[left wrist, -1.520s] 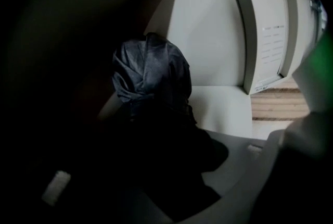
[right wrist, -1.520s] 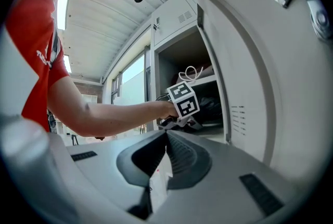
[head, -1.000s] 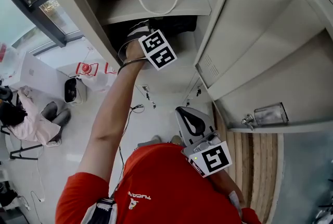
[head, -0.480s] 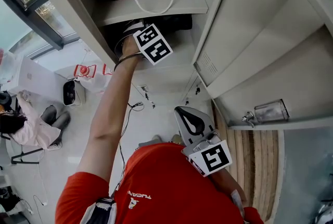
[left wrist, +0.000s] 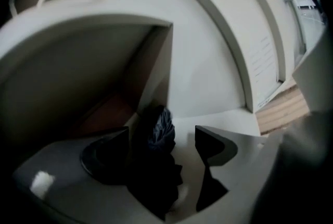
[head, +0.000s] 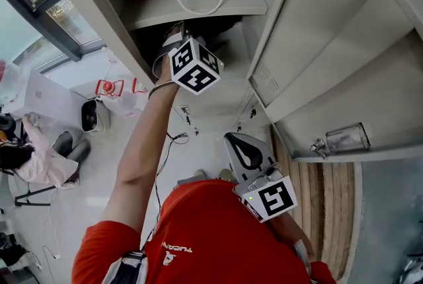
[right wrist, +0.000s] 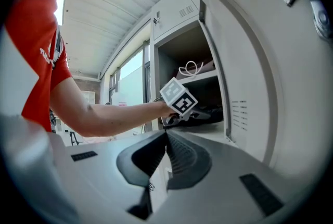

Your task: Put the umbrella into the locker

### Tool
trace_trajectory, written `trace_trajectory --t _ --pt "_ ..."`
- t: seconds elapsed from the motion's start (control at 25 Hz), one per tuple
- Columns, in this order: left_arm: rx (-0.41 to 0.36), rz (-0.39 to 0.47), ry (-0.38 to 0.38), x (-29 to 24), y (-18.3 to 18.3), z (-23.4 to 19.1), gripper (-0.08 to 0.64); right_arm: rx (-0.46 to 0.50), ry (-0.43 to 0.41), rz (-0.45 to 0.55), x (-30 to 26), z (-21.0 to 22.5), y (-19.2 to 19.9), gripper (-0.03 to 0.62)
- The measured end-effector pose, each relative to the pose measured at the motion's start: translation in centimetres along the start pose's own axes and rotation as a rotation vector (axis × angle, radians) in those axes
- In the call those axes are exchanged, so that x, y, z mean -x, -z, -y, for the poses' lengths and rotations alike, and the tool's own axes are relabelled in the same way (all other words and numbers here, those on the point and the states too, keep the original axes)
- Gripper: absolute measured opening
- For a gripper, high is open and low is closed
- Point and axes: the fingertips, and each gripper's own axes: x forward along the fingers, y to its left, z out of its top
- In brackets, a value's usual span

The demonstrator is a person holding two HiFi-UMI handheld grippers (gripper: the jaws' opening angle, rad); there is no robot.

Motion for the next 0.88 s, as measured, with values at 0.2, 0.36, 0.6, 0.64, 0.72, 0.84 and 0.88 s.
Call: trace_trajectory --t 0.2,0.36,0.6,0.64,0.72,0.84,0.88 --pt "0.026 0.157 -0.023 2.9 -2.1 1.8 0.379 -0.002 0.008 0.014 0.2 0.2 -0.2 0.003" --pt "0.106 0.270 -0.009 5.8 -3.1 3.2 0.379 0.000 0.020 0.035 0.2 0.8 -0.8 0.003" --pt "0.312 0.440 0.024 11.0 -4.6 3.5 0.363 0.016 0.044 0.078 0.0 2.0 -2.4 0.003" --pt "0.342 0.467 0.024 11.8 -4.8 3.3 0.342 0.020 0.046 0.085 -0.1 2.1 -2.6 0.004" --pt "0.404 0.519 0.013 13.6 -4.9 3.0 0.289 0.027 0.046 0.098 -0.3 2.4 -3.2 0.003" --pt "0.505 0.580 -0.004 16.0 -5.0 2.9 0.219 0.040 0.038 0.118 -0.6 2.5 -3.9 0.003" --pt "0.535 0.588 -0.006 16.6 -5.0 3.1 0.203 0.044 0.034 0.125 -0.7 2.5 -4.1 0.003"
